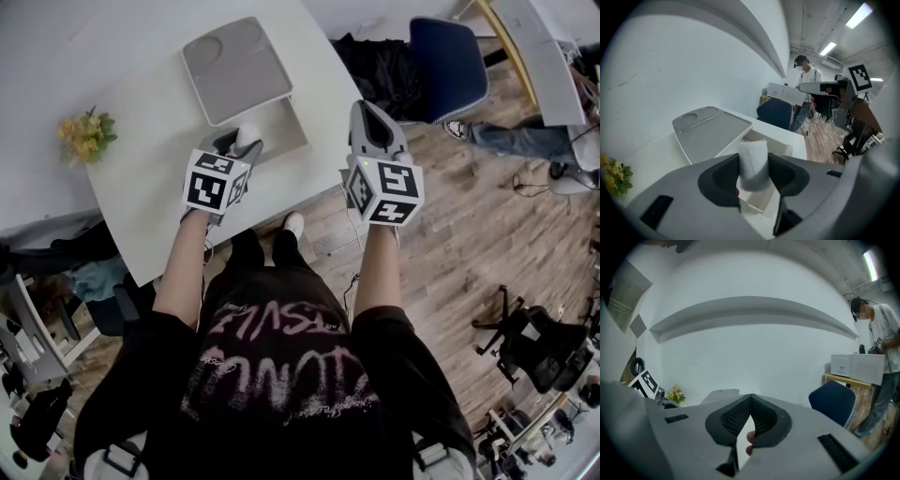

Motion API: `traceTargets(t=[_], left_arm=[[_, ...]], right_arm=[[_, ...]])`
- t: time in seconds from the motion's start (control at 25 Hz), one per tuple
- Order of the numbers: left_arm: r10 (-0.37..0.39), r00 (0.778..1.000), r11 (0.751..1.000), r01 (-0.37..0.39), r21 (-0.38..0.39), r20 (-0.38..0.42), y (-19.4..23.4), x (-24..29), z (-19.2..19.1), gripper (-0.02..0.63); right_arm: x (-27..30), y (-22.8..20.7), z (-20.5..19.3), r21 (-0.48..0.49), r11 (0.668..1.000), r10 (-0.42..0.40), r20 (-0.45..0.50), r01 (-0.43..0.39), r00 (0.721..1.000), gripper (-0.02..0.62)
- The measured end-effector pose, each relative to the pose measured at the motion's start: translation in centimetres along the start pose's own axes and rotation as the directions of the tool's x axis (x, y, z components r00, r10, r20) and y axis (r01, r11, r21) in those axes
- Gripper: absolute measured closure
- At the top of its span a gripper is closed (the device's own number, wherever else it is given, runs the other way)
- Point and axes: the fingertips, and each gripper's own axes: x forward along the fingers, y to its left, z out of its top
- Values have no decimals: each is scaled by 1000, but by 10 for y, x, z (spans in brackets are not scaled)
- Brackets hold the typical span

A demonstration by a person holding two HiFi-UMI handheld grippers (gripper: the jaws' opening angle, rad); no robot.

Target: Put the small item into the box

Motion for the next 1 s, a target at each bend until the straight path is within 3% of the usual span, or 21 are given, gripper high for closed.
traceTargets(t=[0.44,1.0], left_arm=[[4,997,1000,-2,30,-76,-2,14,-17,417],[7,997,999,-4,36,-77,-2,12,-22,414]], right_arm=[[-4,-5,-9,11,1000,-8,-20,8,1000,583],[-1,-4,-13,11,1000,-7,-31,8,999,583]])
